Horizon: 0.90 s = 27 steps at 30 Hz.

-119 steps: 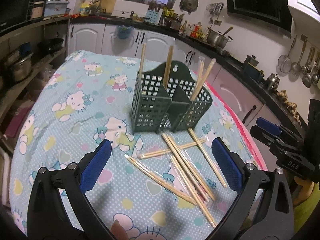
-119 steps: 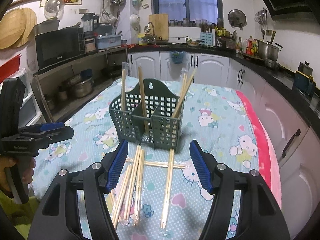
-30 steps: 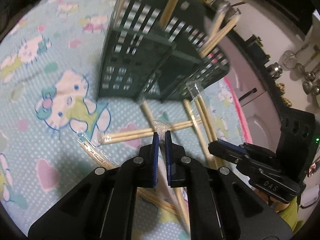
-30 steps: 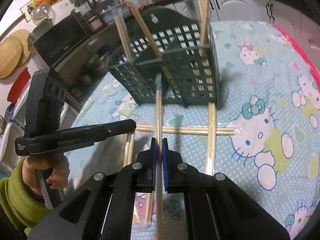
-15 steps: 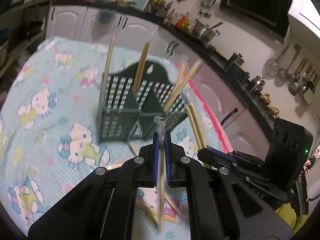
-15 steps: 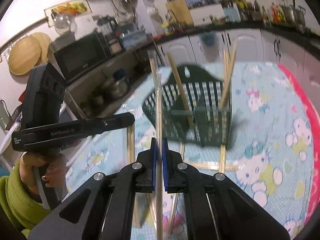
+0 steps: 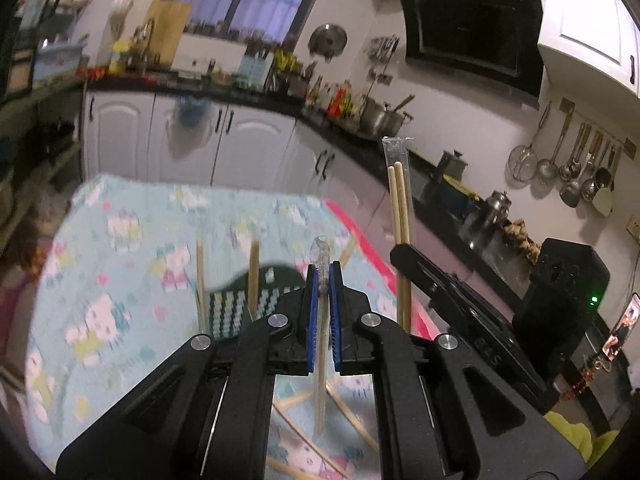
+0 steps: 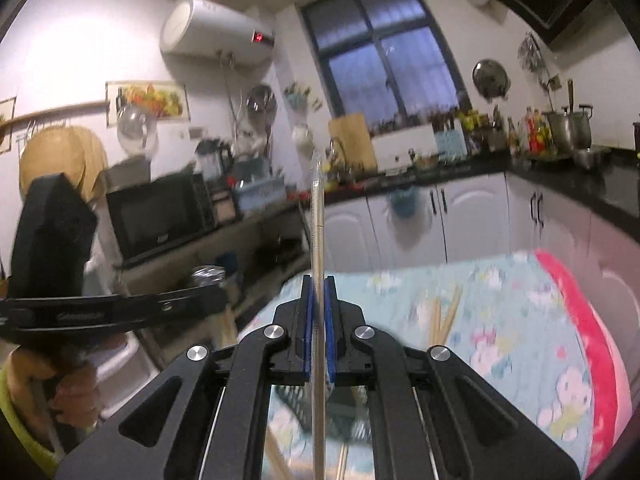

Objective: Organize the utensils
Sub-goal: 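Lift the held chopsticks with both grippers up above the green caddy, then lower the chopsticks into the caddy and open both grippers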

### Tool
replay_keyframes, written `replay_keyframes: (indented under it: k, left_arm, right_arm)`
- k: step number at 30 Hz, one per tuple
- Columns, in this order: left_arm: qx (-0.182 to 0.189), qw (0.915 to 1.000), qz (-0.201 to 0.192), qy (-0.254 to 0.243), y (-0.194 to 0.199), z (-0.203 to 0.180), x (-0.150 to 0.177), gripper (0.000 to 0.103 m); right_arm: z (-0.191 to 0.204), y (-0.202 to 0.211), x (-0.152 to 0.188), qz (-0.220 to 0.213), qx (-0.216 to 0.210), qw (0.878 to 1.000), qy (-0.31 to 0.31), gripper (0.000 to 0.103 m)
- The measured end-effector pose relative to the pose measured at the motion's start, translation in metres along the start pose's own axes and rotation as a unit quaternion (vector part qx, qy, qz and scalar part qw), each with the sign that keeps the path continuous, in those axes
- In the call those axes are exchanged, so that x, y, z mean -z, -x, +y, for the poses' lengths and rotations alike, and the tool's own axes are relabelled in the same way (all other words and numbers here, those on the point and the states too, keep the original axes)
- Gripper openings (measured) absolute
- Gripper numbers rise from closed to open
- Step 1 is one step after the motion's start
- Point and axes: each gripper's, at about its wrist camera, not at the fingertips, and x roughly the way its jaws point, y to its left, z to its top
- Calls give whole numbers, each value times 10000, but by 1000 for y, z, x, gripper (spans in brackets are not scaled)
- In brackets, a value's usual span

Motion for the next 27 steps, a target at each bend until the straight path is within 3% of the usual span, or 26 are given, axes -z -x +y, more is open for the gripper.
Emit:
replay_keyframes:
  k: [8, 15, 21, 27]
  left_arm:
    - [-334, 9982, -395, -287, 2, 1, -38, 3]
    - [-755, 9940, -752, -260, -7, 20, -58, 3]
    - [-1009, 9905, -914, -204, -23, 36, -58, 3]
    - [-1030, 9899, -964, -154, -38, 47, -41, 3]
  right_arm:
    - [-19, -39, -25, -582, 374, 9976, 98, 6]
    - [-26, -69, -22, -714, 702, 9946, 265, 6]
    - [-30, -89, 1, -727, 920, 9927, 286, 6]
    - [-32, -99, 21, -775, 963, 9918, 326, 6]
